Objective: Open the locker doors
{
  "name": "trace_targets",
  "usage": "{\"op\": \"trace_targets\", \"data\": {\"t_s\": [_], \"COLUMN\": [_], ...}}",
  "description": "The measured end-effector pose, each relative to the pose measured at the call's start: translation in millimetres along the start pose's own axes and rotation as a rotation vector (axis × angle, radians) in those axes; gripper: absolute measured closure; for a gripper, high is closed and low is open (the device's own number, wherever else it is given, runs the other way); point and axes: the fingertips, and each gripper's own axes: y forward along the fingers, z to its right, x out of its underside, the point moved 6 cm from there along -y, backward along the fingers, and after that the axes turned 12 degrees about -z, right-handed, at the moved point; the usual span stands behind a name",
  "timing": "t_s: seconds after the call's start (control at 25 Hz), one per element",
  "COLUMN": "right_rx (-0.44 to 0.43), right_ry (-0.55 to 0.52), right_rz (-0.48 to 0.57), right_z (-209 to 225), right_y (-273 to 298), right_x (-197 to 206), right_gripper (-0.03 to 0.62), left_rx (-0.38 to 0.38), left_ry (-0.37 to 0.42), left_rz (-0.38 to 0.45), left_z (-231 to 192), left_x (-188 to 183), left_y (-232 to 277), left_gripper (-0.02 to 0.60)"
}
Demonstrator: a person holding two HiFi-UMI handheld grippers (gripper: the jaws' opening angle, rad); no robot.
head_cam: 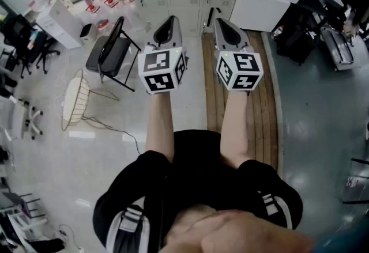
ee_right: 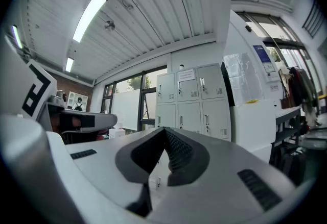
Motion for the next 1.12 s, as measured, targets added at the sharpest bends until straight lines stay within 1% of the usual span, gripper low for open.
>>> {"op": "trace_targets", "data": {"t_s": [0.12, 0.24, 0.36, 0.52, 0.68, 0.88, 1.12], "right_rx": [0.002, -0.004, -0.017, -0.049, -0.07, -0.056, -0.044], "right_ry": [0.037, 0.027, 0.042, 0.051, 0.037, 0.03, 0.047], "right_rz": [-0.006, -0.019, -0.032, -0.051, -0.064, -0.056, -0.047], "right_z": [18, 20, 21, 11, 2, 11, 31], "right_y": [0, 5, 11, 25, 47, 80, 134], "right_x": [3, 13, 22, 26, 30, 25, 12], "right_gripper": [0.577, 0.577, 0.577, 0.577, 0.578, 0.577, 0.578], "left_rx": [-0.014, -0.029, -0.048, -0.081, -0.097, -0.087, -0.063], "left_ry": [-0.01, -0.021, -0.031, -0.047, -0.073, -0.096, -0.092], "left_rz": [-0.014, -0.027, -0.045, -0.062, -0.068, -0.057, -0.054], "left_z": [10, 7, 3, -15, -35, -57, -81], "left_x": [2, 11, 21, 27, 33, 30, 16], "left_y": [8, 12, 13, 11, 20, 51, 106], "left_gripper": [0.571, 0.571, 0.571, 0.571, 0.571, 0.571, 0.571]}}
